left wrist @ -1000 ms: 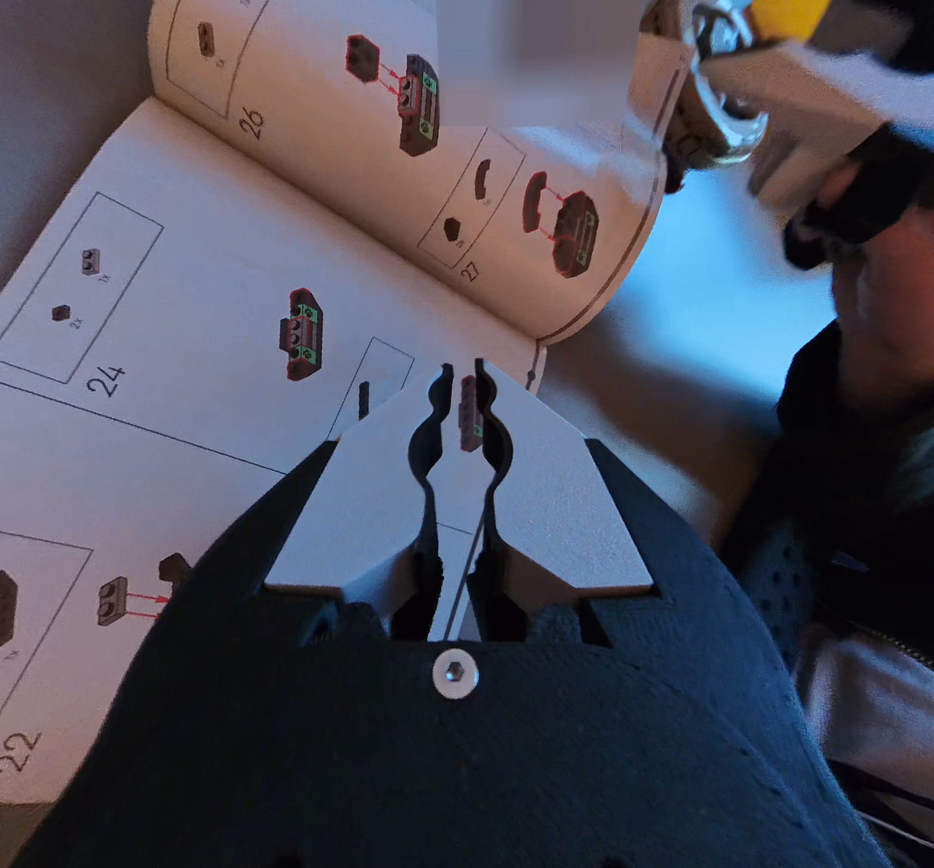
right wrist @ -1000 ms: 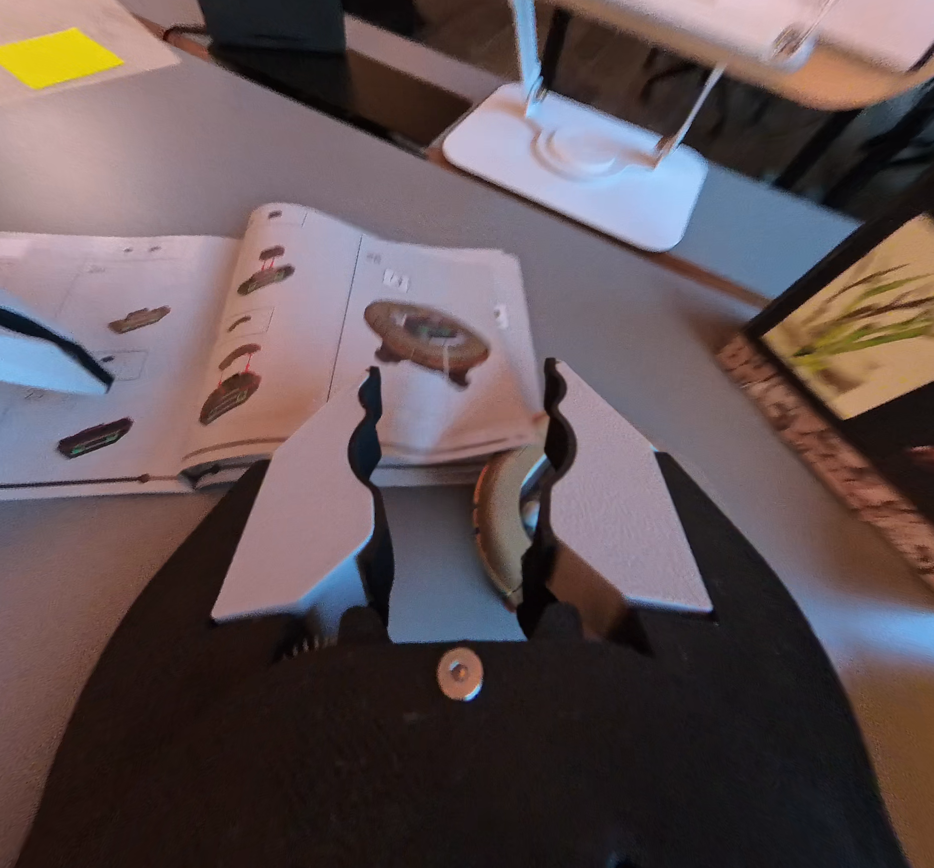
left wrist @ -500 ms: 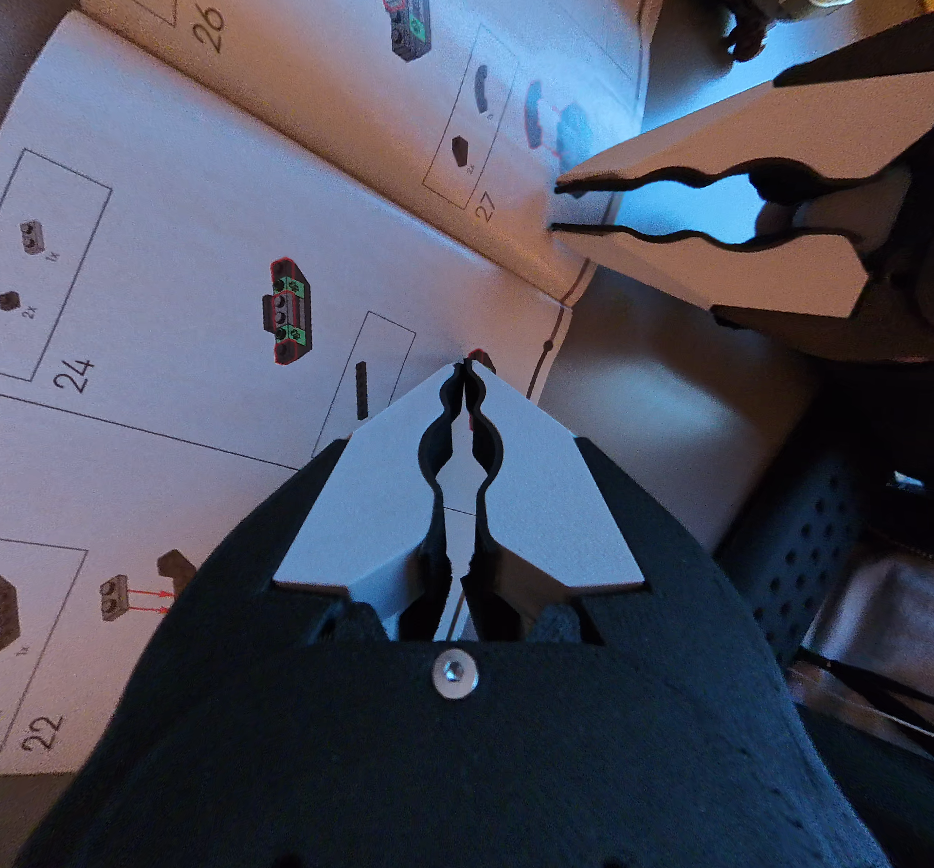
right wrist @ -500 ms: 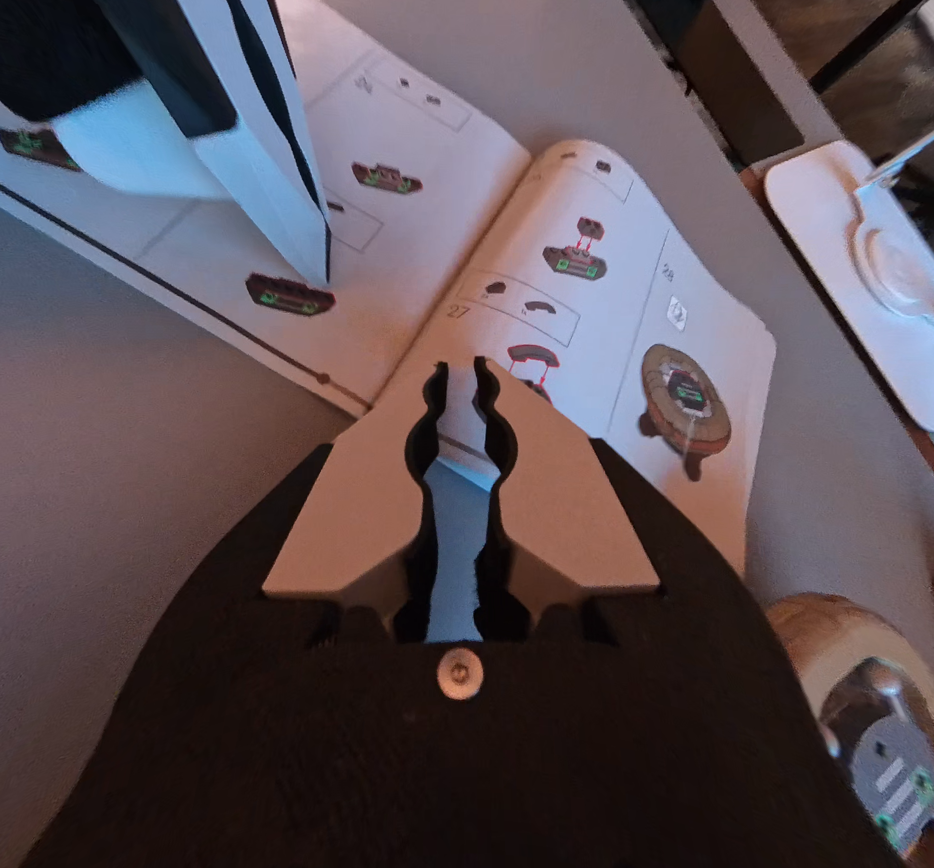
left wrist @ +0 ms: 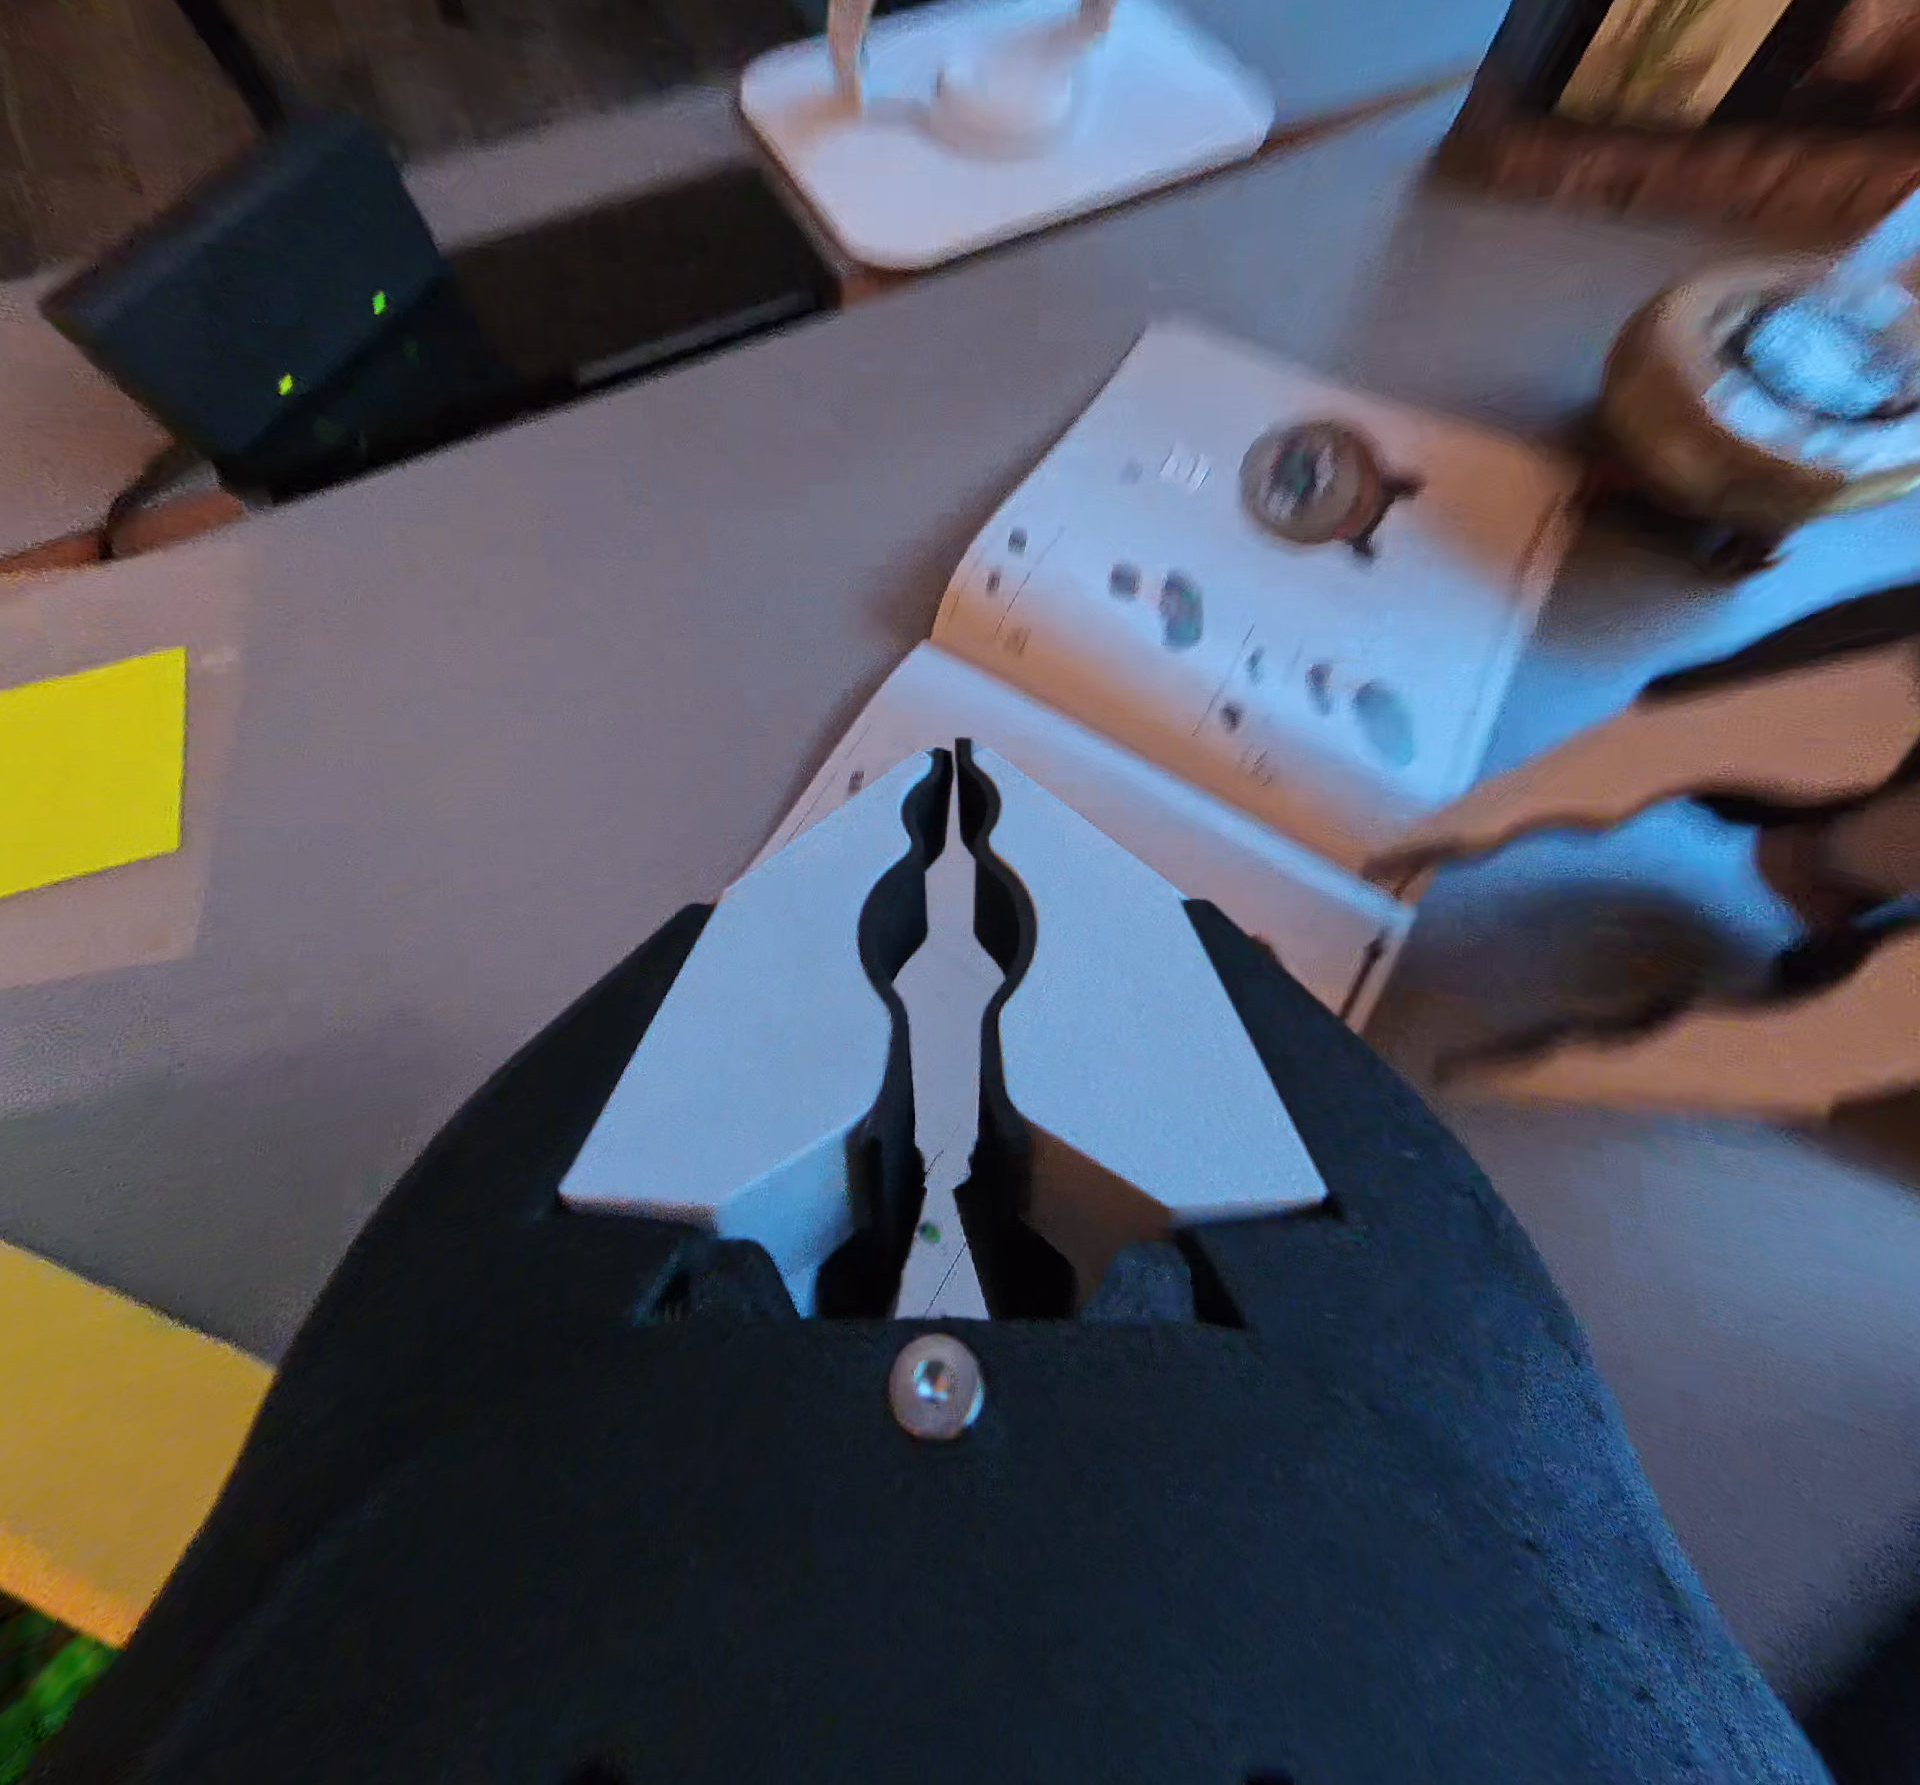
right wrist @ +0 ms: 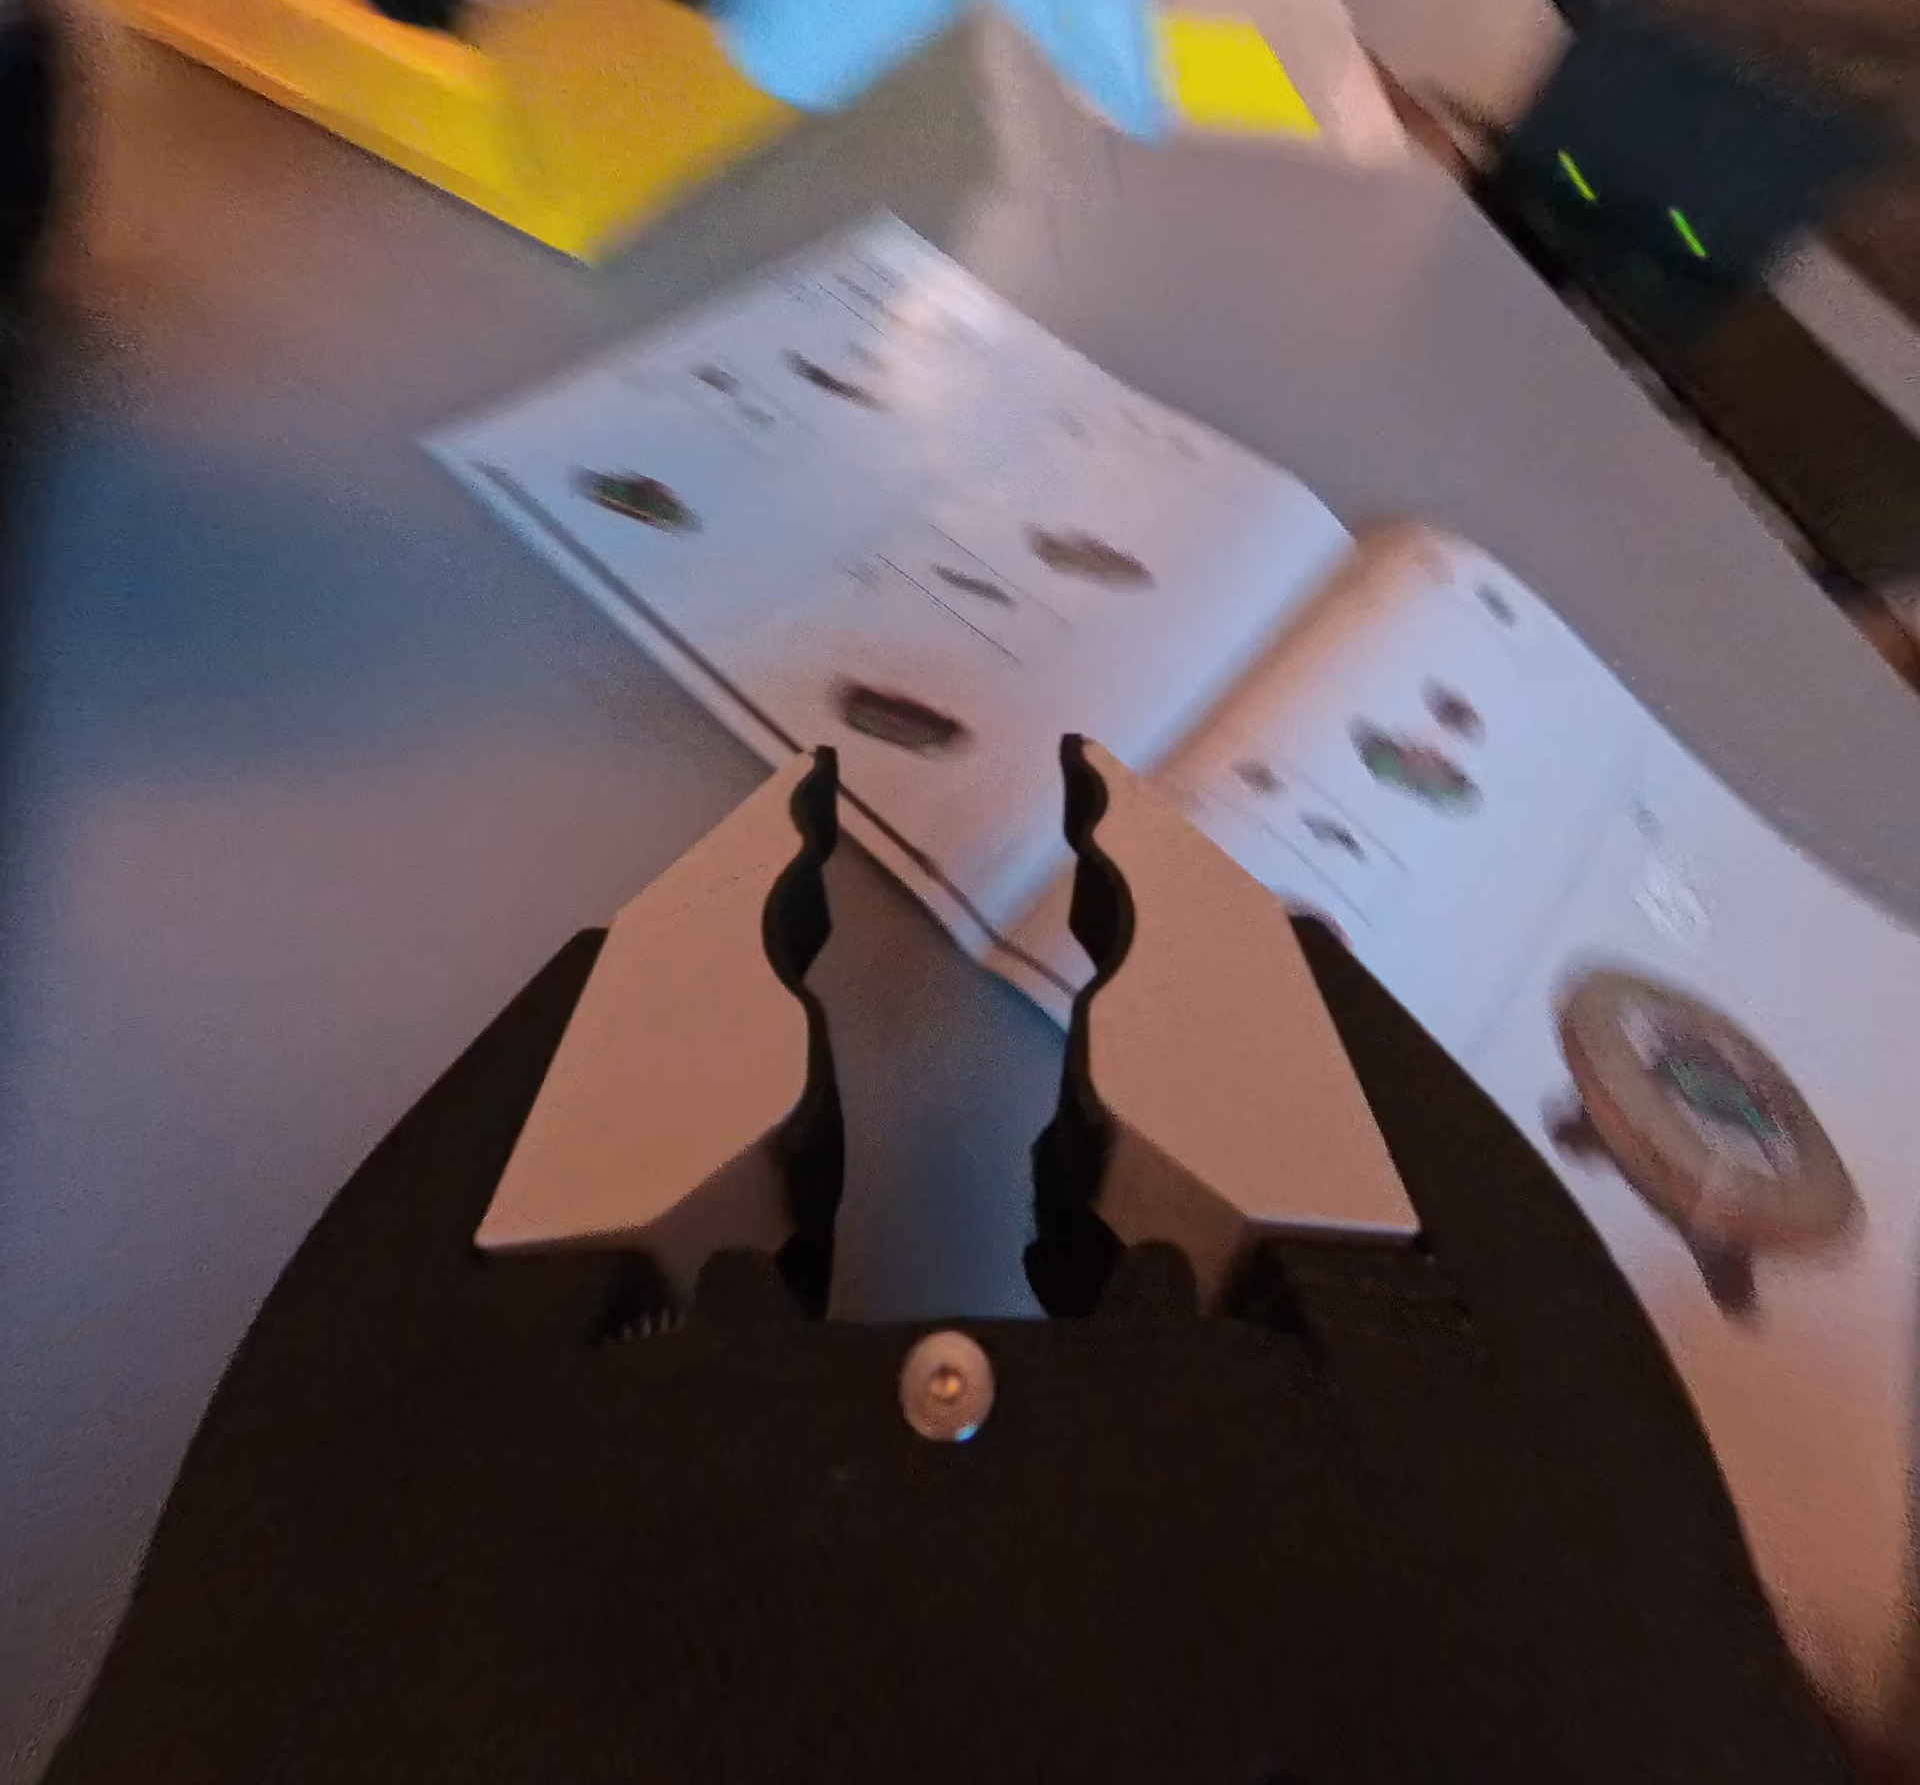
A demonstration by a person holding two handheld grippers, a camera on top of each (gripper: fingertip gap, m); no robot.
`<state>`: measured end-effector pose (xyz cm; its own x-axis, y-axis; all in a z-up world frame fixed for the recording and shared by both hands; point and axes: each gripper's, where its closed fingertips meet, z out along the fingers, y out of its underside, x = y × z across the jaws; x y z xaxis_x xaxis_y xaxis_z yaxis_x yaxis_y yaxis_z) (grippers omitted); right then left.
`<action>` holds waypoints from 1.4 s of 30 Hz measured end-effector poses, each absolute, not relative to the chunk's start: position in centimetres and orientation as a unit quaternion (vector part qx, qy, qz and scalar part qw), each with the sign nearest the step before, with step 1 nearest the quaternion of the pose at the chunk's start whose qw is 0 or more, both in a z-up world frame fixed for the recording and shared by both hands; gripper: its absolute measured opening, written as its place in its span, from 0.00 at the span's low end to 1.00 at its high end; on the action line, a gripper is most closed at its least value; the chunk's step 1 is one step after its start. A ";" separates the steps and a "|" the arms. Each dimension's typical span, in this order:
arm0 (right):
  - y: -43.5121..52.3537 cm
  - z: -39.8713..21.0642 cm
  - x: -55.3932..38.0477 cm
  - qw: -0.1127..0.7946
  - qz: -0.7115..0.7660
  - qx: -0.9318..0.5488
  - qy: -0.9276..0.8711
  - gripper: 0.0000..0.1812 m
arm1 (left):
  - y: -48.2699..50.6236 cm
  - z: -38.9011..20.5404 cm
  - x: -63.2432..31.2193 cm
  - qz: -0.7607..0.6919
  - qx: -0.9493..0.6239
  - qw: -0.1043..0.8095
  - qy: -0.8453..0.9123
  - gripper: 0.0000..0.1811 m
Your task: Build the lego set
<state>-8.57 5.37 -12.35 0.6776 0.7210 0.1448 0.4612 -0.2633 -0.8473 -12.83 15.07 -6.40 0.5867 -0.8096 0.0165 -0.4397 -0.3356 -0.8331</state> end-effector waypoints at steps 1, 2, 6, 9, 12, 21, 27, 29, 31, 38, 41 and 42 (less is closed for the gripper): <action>4.4 -11.8 -10.9 0.481 0.166 -0.752 -0.419 0.26 | 14.9 -5.4 -12.8 -0.250 -0.777 0.428 0.388 0.02; 3.5 -11.9 -12.8 0.474 0.176 -0.726 -0.466 0.27 | 14.7 -4.8 -12.7 -0.271 -0.771 0.431 0.383 0.03; 2.9 -13.6 -18.1 0.436 0.161 -0.674 -0.574 0.28 | 15.1 -4.8 -13.3 -0.264 -0.772 0.432 0.384 0.02; 2.8 -14.9 -21.4 0.385 0.205 -0.682 -0.587 0.28 | 15.4 -5.0 -13.7 -0.243 -0.772 0.441 0.388 0.00; 3.5 -15.4 -22.7 0.368 0.220 -0.689 -0.584 0.29 | 15.2 -5.0 -13.7 -0.252 -0.773 0.433 0.389 0.00; 4.9 -15.9 -22.5 0.353 0.236 -0.714 -0.557 0.17 | 15.1 -5.0 -14.1 -0.271 -0.782 0.418 0.374 0.00; 4.9 -15.9 -22.3 0.341 0.254 -0.725 -0.542 0.12 | 15.3 -5.9 -14.5 -0.249 -0.793 0.408 0.377 0.00; 4.8 -15.9 -22.3 0.337 0.258 -0.726 -0.541 0.11 | 15.3 -6.0 -14.5 -0.251 -0.795 0.404 0.377 0.00; 4.6 -15.8 -22.2 0.334 0.265 -0.726 -0.540 0.09 | 15.3 -6.2 -14.4 -0.253 -0.796 0.400 0.376 0.00; 4.8 -15.6 -21.8 0.335 0.277 -0.731 -0.526 0.08 | 15.2 -6.8 -14.5 -0.244 -0.803 0.389 0.380 0.00; 5.1 -15.2 -21.7 0.344 0.282 -0.731 -0.518 0.07 | 15.1 -6.8 -14.5 -0.243 -0.803 0.387 0.383 0.00; 5.3 -15.1 -21.6 0.348 0.280 -0.731 -0.515 0.07 | 15.1 -6.9 -14.5 -0.243 -0.803 0.387 0.383 0.00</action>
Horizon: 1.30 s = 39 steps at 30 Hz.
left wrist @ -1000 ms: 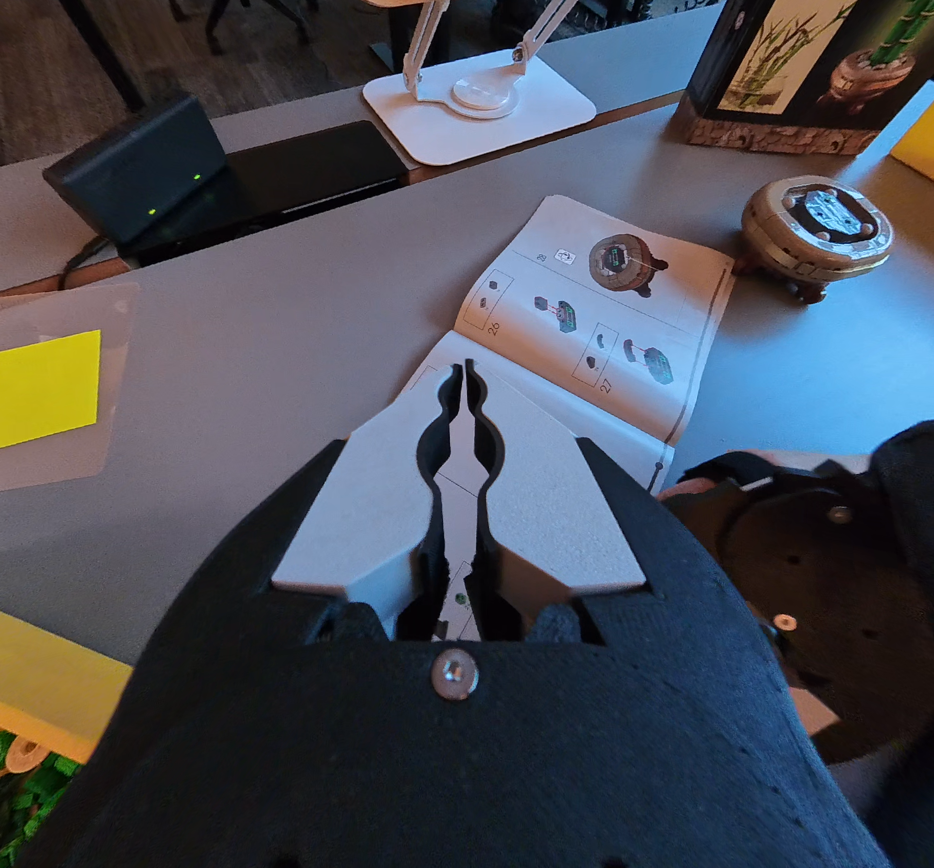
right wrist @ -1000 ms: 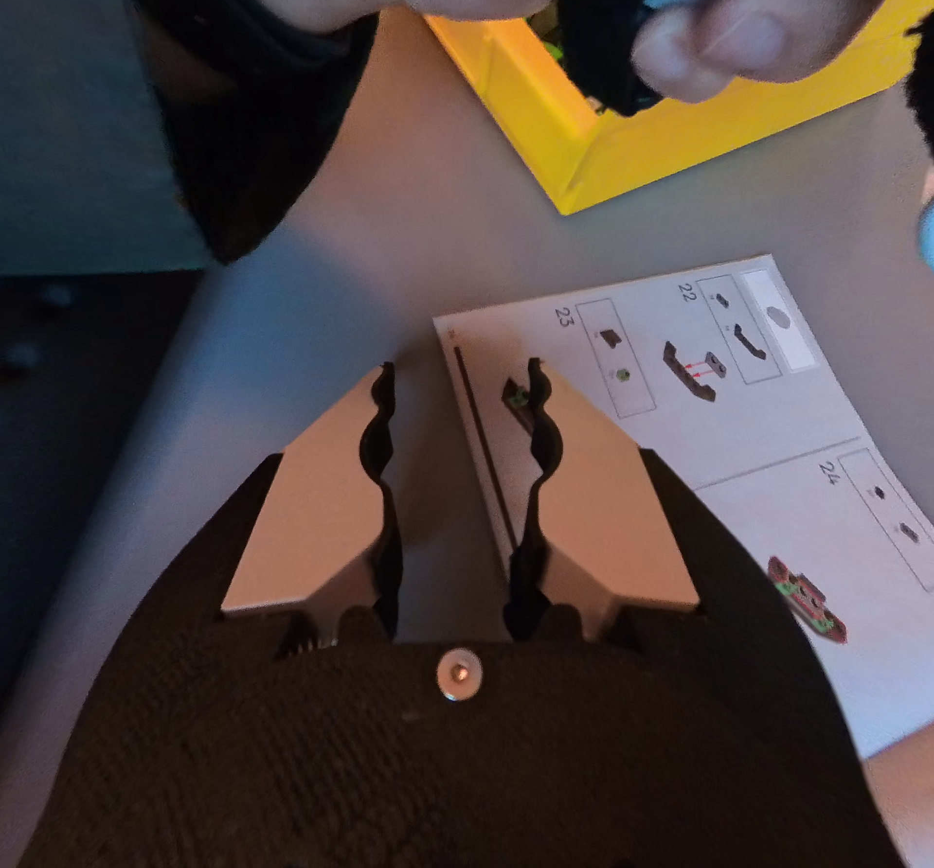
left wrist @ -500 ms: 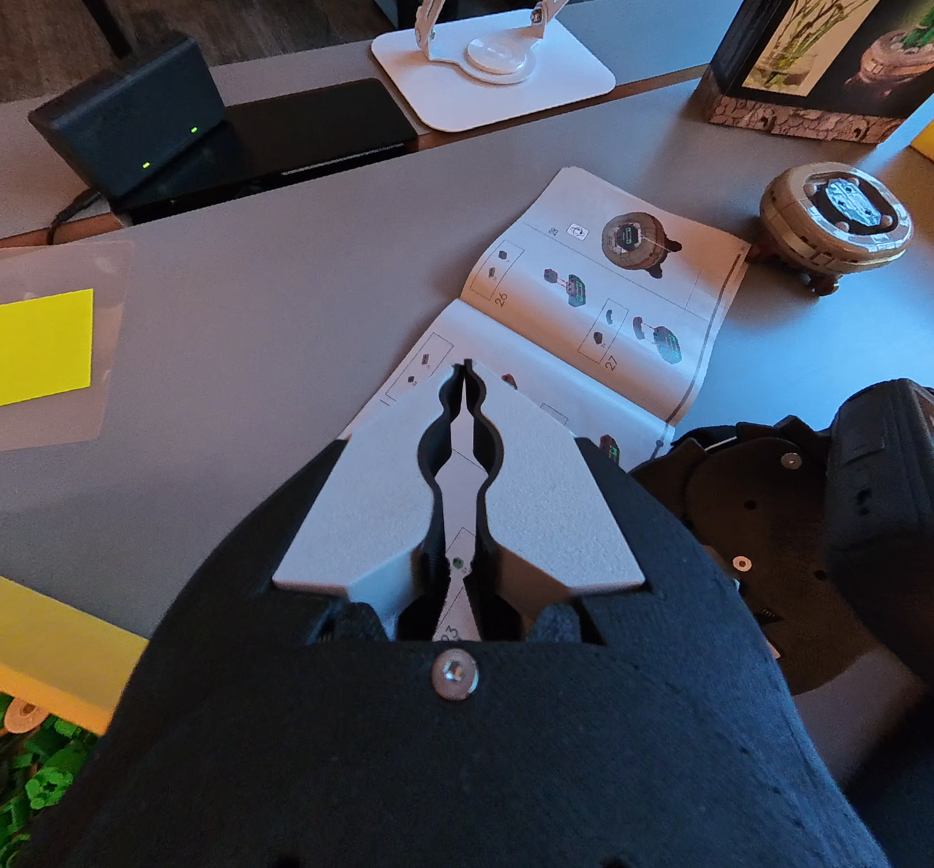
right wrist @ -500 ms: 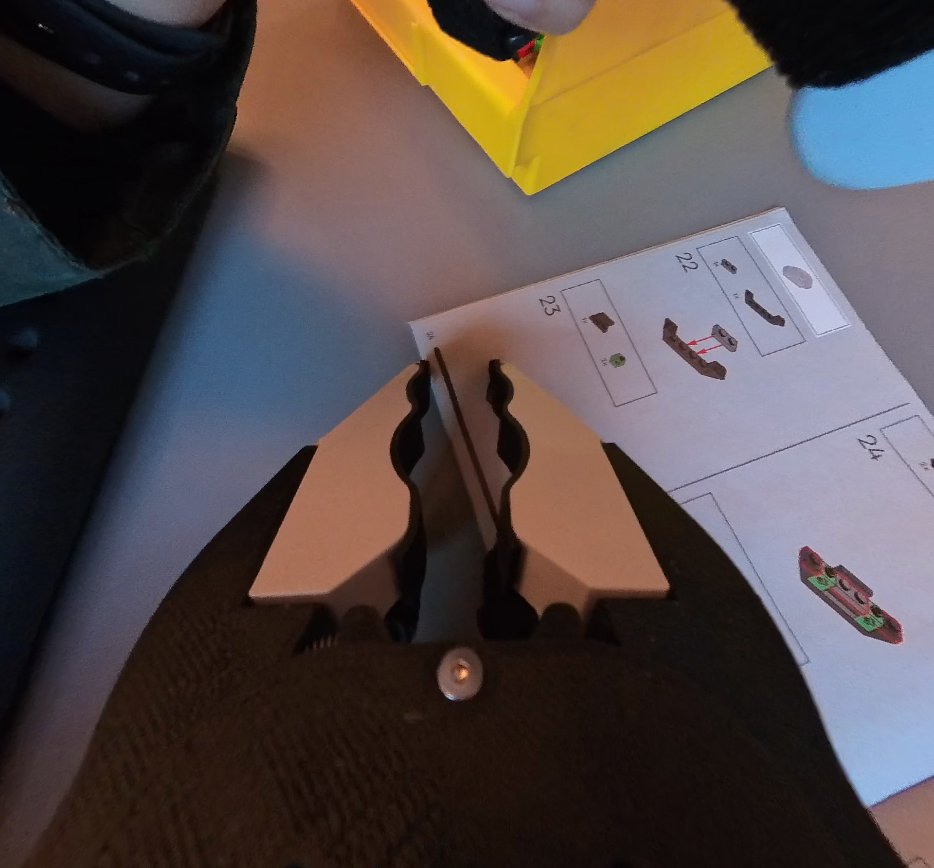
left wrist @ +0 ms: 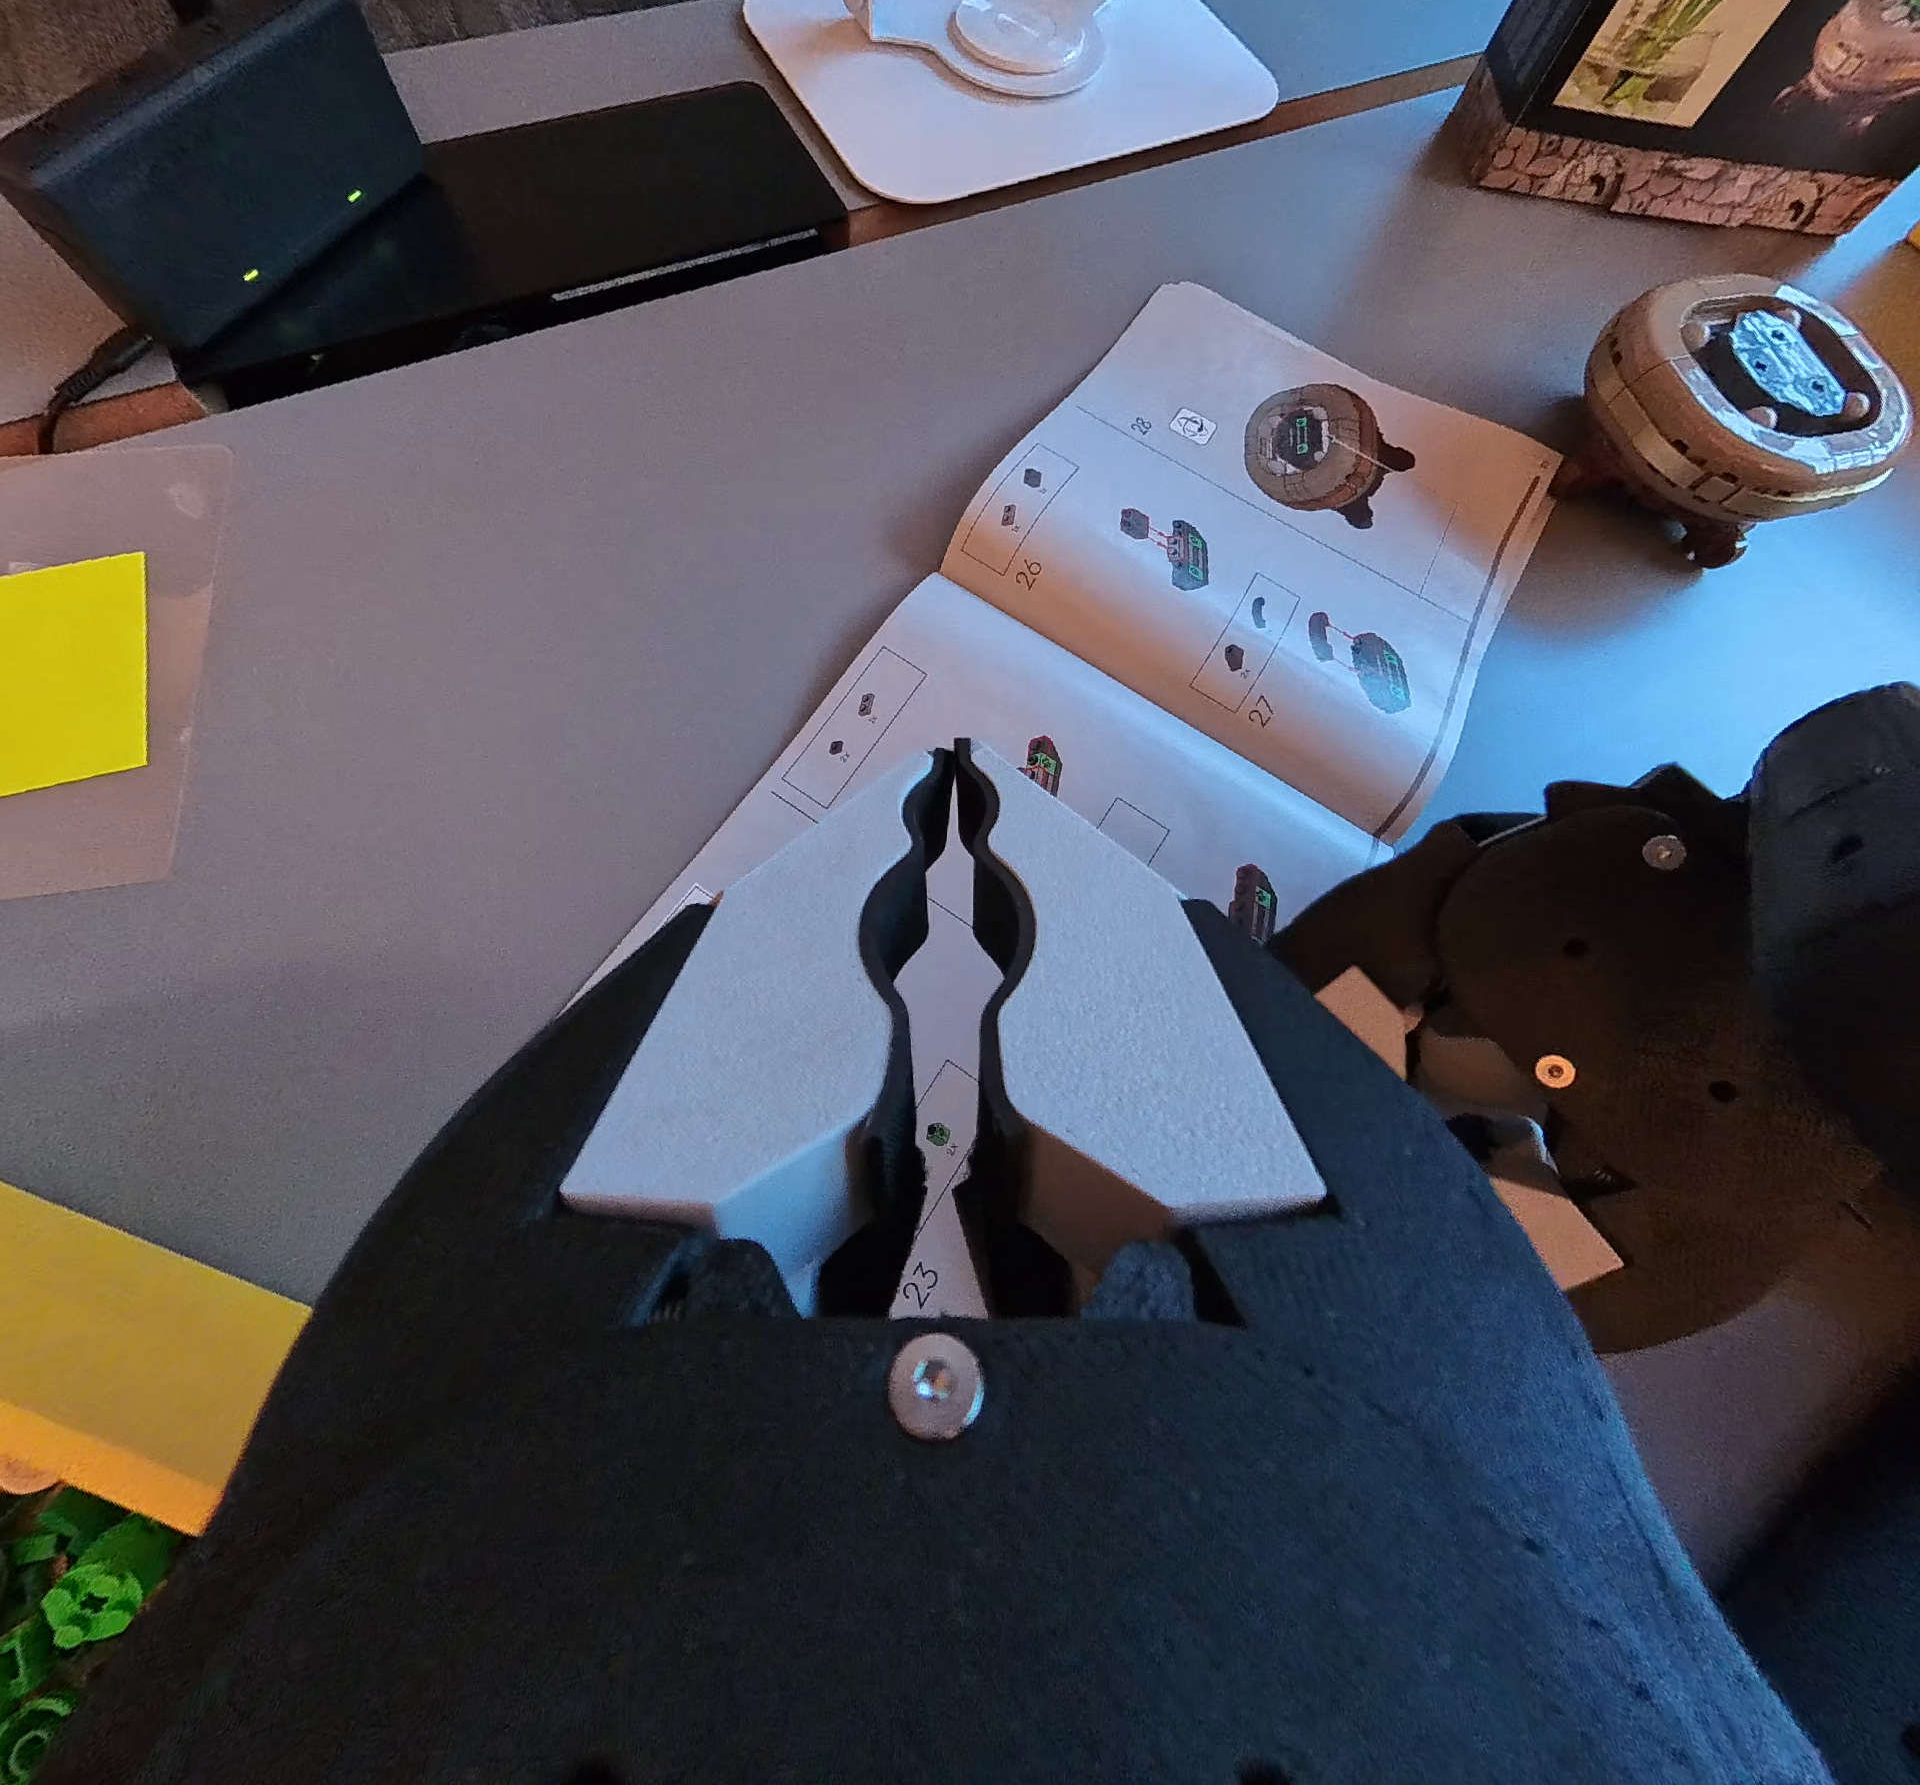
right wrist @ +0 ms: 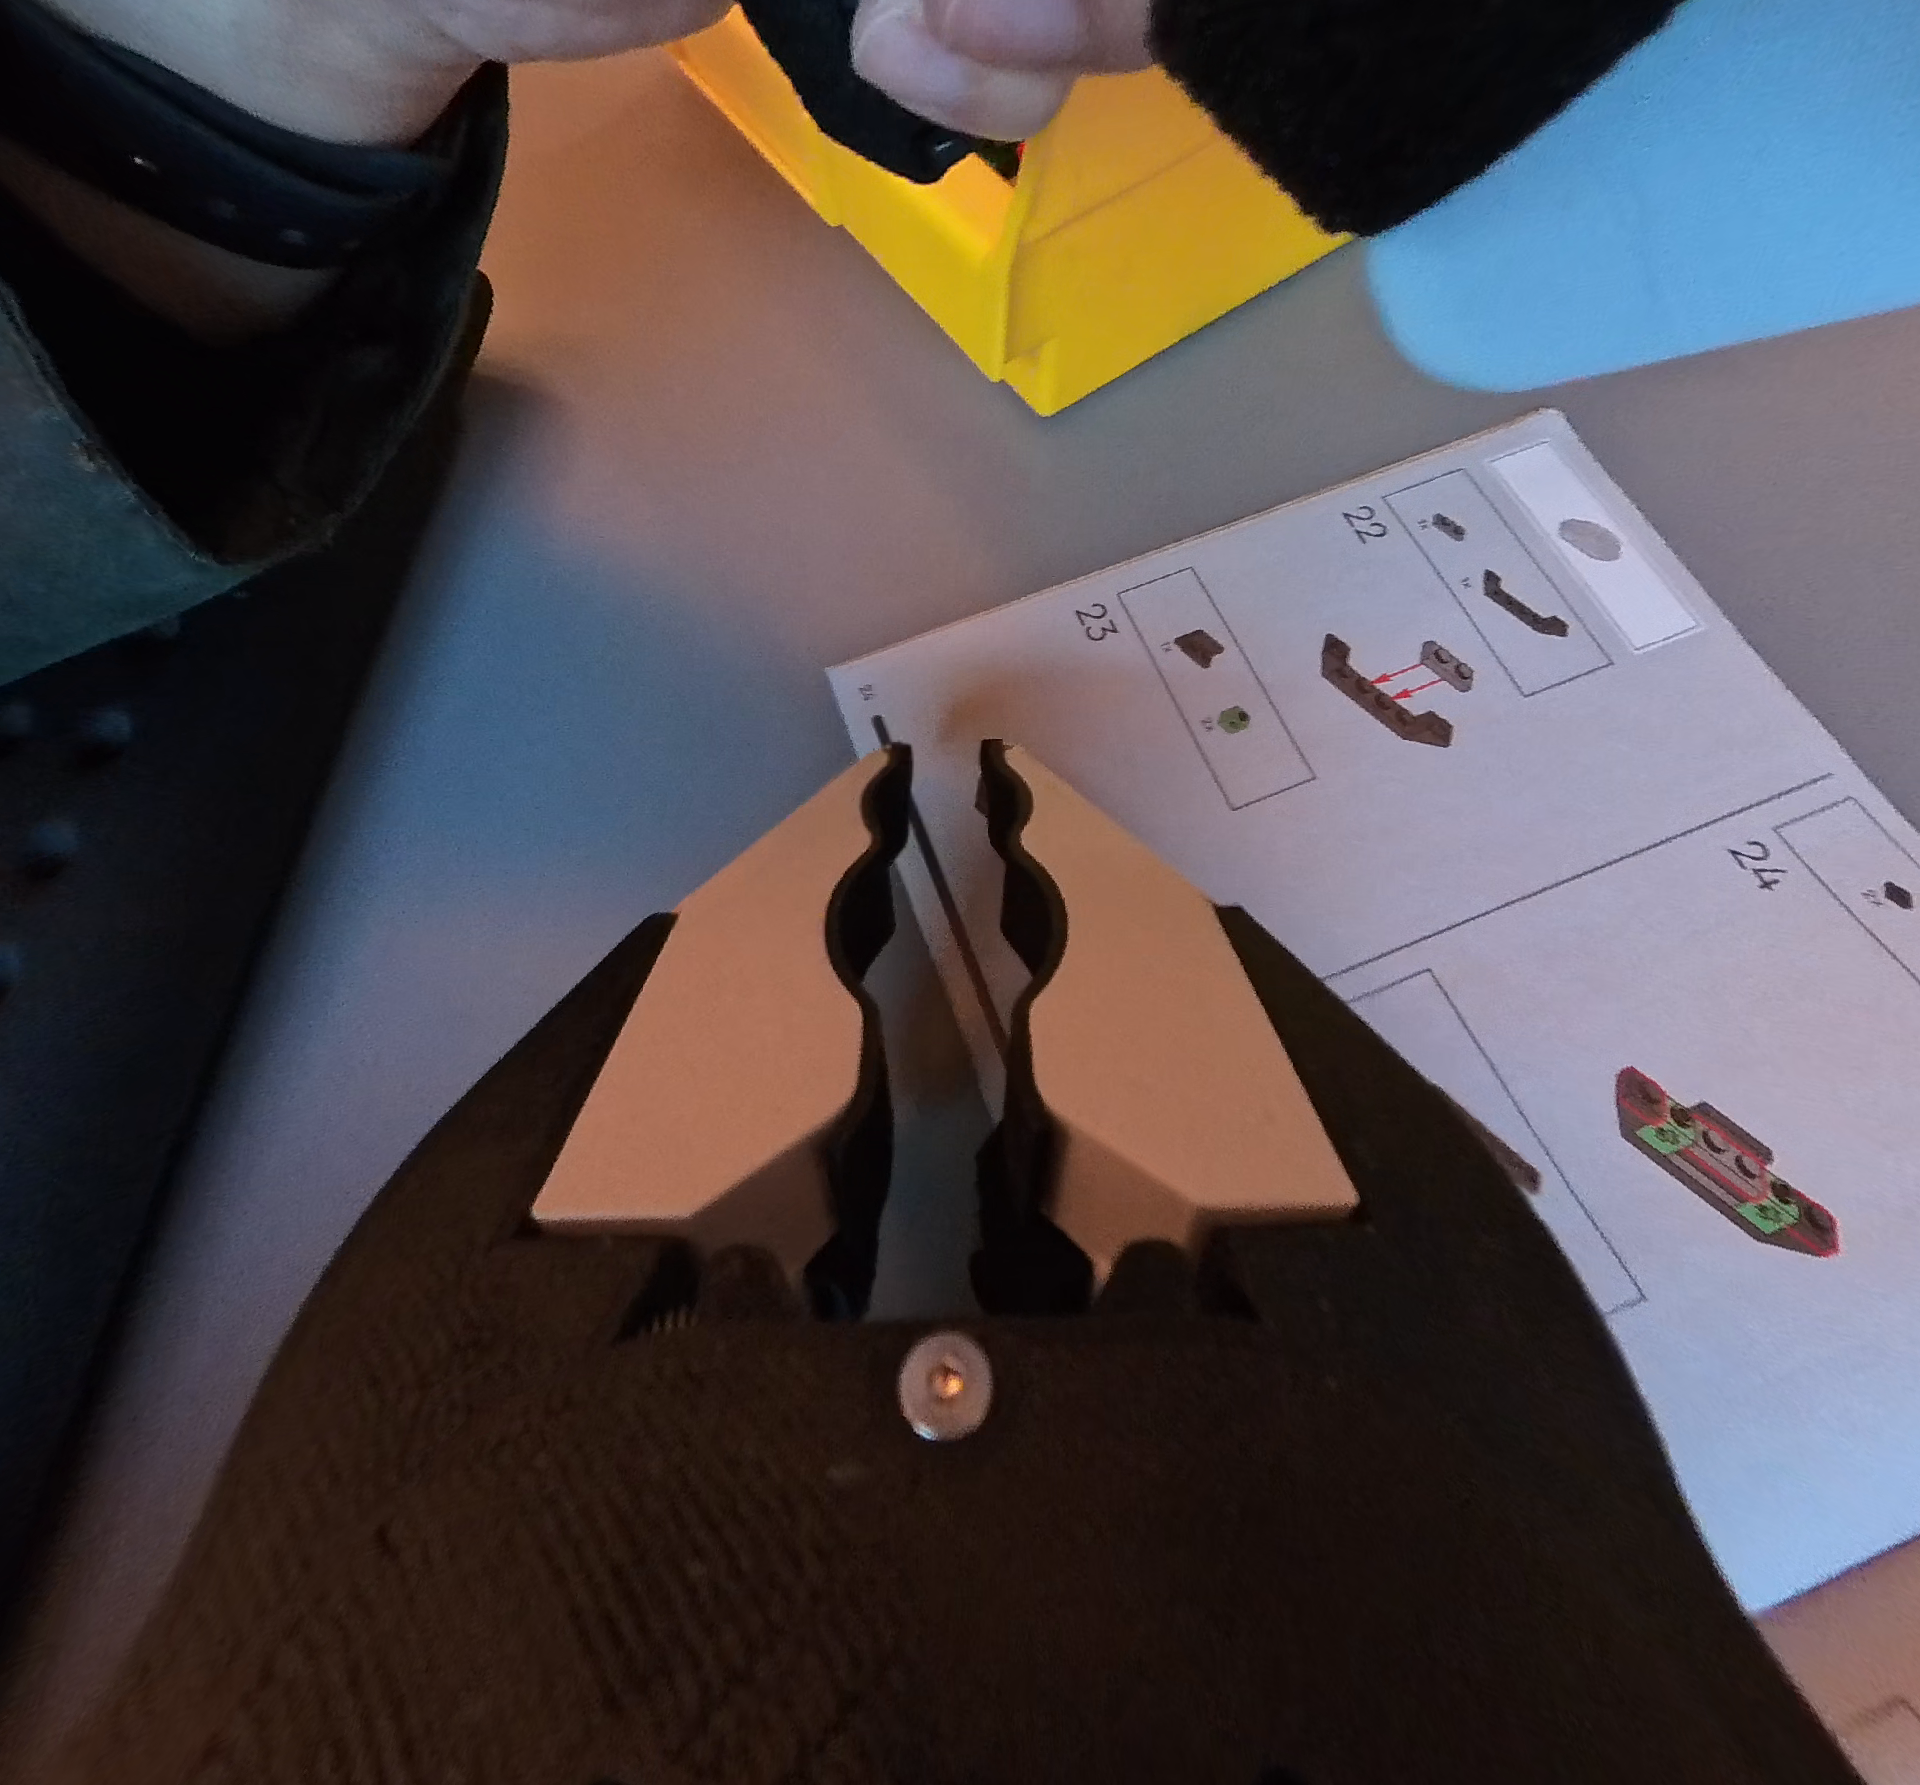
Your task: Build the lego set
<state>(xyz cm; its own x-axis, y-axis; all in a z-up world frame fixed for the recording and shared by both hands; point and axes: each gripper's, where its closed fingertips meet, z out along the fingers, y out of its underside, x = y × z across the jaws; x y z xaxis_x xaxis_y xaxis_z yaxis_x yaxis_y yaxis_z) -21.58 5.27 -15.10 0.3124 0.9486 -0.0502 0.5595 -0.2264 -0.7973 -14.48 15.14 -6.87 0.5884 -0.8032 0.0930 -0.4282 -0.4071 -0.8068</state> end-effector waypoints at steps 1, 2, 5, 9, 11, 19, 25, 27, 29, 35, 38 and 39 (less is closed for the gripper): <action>5.4 -15.0 -21.5 0.351 0.277 -0.732 -0.514 0.07 | 15.1 -6.9 -14.5 -0.242 -0.803 0.386 0.384 0.00; 5.4 -15.0 -21.5 0.352 0.278 -0.731 -0.514 0.07 | 15.1 -6.9 -14.5 -0.242 -0.803 0.385 0.384 0.00; 5.2 -15.0 -21.6 0.353 0.281 -0.727 -0.518 0.13 | 15.1 -7.1 -14.5 -0.240 -0.804 0.383 0.386 0.00; 6.1 -15.4 -21.9 0.370 0.234 -0.733 -0.521 0.30 | 15.0 -7.0 -14.4 -0.239 -0.803 0.384 0.388 0.00; 7.0 -15.7 -21.6 0.376 0.207 -0.748 -0.507 0.37 | 15.0 -7.0 -14.4 -0.239 -0.803 0.384 0.388 0.00; 7.9 -16.0 -20.8 0.363 0.217 -0.788 -0.448 0.29 | 15.0 -7.0 -14.5 -0.238 -0.804 0.384 0.387 0.00; 7.9 -16.0 -20.8 0.365 0.216 -0.786 -0.450 0.28 | 15.2 -7.2 -14.6 -0.235 -0.806 0.382 0.386 0.00; 7.9 -16.0 -20.8 0.365 0.216 -0.786 -0.451 0.28 | 15.2 -7.4 -14.6 -0.233 -0.807 0.380 0.386 0.00; 7.6 -15.9 -20.7 0.361 0.220 -0.779 -0.463 0.28 | 15.2 -7.4 -14.6 -0.231 -0.808 0.379 0.388 0.00; 6.6 -14.3 -14.3 0.366 0.141 -0.721 -0.572 0.39 | 14.9 -7.4 -14.5 -0.236 -0.807 0.375 0.390 0.00; 5.9 -13.1 -11.6 0.370 0.161 -0.717 -0.568 0.34 | 14.8 -7.7 -14.4 -0.235 -0.809 0.368 0.395 0.00; 5.9 -13.2 -10.8 0.368 0.154 -0.718 -0.570 0.34 | 14.7 -7.9 -14.4 -0.231 -0.810 0.365 0.397 0.00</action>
